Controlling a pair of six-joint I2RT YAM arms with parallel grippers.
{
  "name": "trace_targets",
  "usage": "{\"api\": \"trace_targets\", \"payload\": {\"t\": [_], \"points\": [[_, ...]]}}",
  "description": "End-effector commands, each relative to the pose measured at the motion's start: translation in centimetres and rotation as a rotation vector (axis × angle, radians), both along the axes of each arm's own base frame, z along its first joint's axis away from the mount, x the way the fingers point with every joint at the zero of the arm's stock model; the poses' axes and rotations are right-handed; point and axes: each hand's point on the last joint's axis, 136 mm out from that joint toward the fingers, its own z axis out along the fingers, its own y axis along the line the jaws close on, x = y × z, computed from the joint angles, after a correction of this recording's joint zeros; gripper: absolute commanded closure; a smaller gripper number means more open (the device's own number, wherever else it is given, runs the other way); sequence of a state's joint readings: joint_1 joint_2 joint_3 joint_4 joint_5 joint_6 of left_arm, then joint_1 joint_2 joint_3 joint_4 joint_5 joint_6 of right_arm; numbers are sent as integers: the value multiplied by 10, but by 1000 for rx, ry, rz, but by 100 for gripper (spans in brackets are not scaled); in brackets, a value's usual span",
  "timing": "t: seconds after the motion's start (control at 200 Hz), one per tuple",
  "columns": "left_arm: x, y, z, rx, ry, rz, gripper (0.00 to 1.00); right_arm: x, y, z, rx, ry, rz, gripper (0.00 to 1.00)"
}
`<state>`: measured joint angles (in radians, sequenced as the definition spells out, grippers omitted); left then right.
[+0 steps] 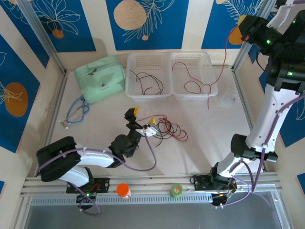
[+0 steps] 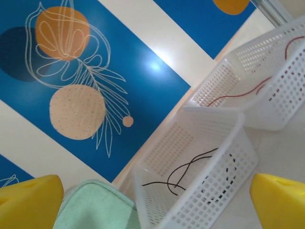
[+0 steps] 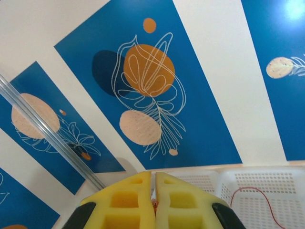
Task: Untangle the cables
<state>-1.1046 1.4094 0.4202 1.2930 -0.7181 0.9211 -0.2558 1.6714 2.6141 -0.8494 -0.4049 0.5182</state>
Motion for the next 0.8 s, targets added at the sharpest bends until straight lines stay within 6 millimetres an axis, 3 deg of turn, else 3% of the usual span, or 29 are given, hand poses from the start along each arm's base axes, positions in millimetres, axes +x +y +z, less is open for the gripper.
{"api": "trace_targets", "payload": {"t": [0.0, 0.42, 0.665, 0.795], "points": [[-2, 14, 7, -45, 47, 37, 0, 2, 1, 17, 19, -54, 31, 100], [-28, 68, -20, -219, 446, 52, 0, 47, -34, 47, -20, -252, -119, 100], [-41, 83, -31, -314, 569, 50, 2, 86, 6, 57, -211, -431, -180, 100], [-42, 82, -32, -316, 584, 50, 3, 115, 20, 50, -275, -484, -214, 100]]}}
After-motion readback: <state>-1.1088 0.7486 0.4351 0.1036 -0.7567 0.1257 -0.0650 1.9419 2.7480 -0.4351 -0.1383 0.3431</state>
